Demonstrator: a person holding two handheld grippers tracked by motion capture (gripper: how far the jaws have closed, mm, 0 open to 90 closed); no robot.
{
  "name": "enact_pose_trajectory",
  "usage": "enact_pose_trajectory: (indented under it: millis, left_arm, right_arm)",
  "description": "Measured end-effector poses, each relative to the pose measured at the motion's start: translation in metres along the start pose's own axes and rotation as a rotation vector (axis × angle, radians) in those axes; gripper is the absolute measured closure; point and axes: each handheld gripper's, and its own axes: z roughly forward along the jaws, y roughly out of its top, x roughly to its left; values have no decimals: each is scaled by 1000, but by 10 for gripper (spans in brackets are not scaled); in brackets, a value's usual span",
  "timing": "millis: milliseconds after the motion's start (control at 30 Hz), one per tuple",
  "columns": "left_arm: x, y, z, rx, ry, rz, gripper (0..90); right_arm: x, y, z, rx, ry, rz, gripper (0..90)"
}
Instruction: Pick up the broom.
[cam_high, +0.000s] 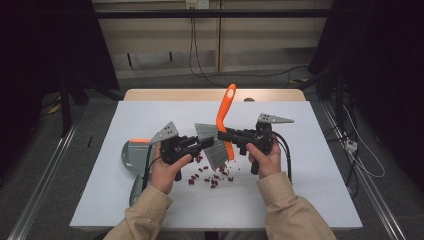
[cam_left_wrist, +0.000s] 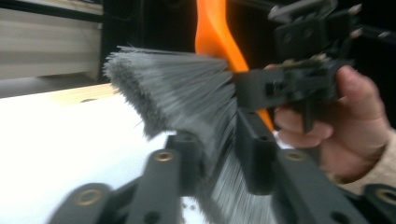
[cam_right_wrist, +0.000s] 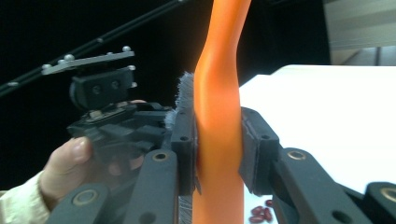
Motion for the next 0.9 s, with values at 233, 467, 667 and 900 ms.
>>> enact_pose_trajectory:
  millis: [233, 467, 667, 900]
  left_arm:
    - [-1, 1, -1, 25, 50, 12, 489]
    - [-1, 4, -4, 42, 105, 42, 286]
    - [-1, 6, -9, 51, 126, 50, 204]
    - [0, 10, -16, 73, 145, 66, 148]
  right_arm:
    - [0, 6, -8, 5, -90, -35, 700]
    - [-6, 12, -28, -3, -188, -57, 701]
    - [-8, 16, -45, -3, -268, -84, 701]
    - [-11, 14, -57, 41, -334, -109, 701]
